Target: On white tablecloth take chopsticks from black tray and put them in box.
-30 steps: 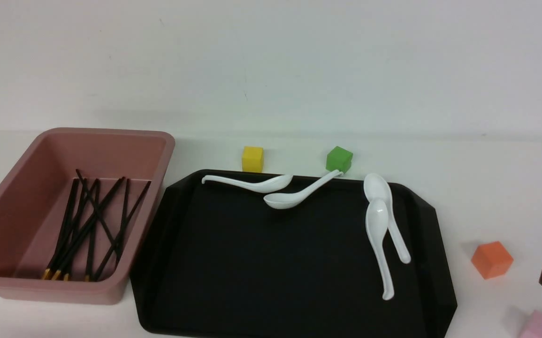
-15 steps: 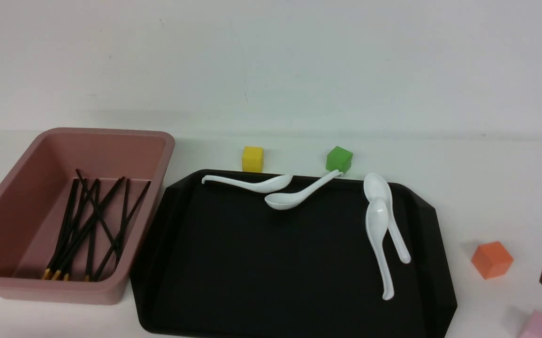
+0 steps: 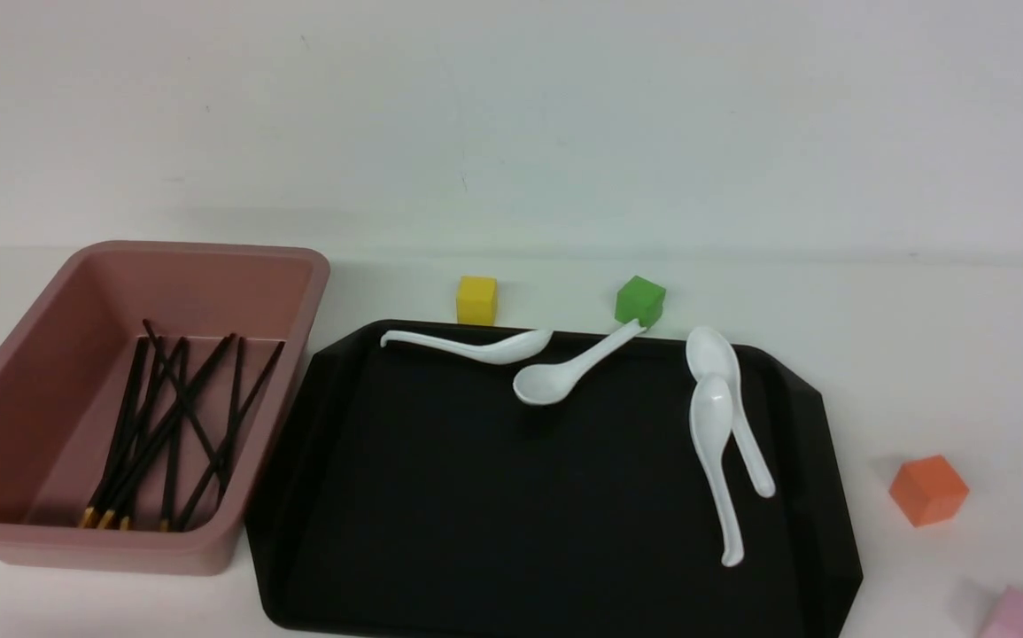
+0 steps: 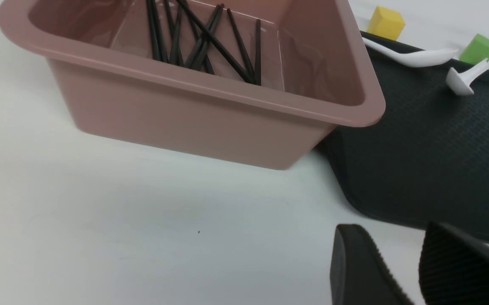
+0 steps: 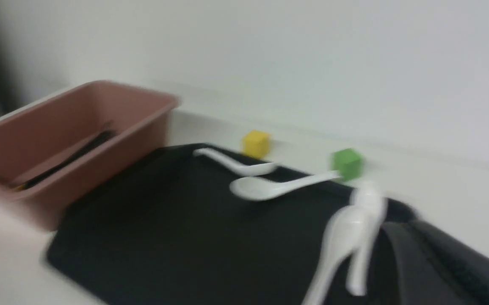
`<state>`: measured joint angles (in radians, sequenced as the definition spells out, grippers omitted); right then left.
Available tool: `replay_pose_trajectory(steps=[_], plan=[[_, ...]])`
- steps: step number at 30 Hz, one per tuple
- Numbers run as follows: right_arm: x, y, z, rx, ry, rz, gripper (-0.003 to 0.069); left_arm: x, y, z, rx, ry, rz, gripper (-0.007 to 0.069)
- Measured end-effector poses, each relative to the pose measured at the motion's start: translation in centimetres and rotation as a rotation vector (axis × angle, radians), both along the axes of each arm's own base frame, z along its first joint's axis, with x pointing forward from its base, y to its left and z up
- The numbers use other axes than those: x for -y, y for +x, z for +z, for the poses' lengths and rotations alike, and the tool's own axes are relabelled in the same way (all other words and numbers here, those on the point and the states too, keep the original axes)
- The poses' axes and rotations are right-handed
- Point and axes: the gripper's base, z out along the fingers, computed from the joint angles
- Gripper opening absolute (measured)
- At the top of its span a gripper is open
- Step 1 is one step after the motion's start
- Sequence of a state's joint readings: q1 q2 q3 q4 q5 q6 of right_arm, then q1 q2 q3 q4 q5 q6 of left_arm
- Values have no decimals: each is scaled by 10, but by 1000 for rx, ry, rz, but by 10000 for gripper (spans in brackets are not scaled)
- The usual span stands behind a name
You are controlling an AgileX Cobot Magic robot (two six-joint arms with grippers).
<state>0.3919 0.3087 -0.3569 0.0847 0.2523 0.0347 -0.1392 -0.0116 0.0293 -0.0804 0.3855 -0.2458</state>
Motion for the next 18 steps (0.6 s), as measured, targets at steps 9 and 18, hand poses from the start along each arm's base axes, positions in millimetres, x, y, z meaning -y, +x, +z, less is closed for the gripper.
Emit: replay_pose_trajectory(steps=[9,18], plan=[[24,-5,-49,-31,-84,-286,47,0,0,0,0,0,0,238],[30,-15,-112,-112,-123,-360,61,0,0,0,0,0,0,238]])
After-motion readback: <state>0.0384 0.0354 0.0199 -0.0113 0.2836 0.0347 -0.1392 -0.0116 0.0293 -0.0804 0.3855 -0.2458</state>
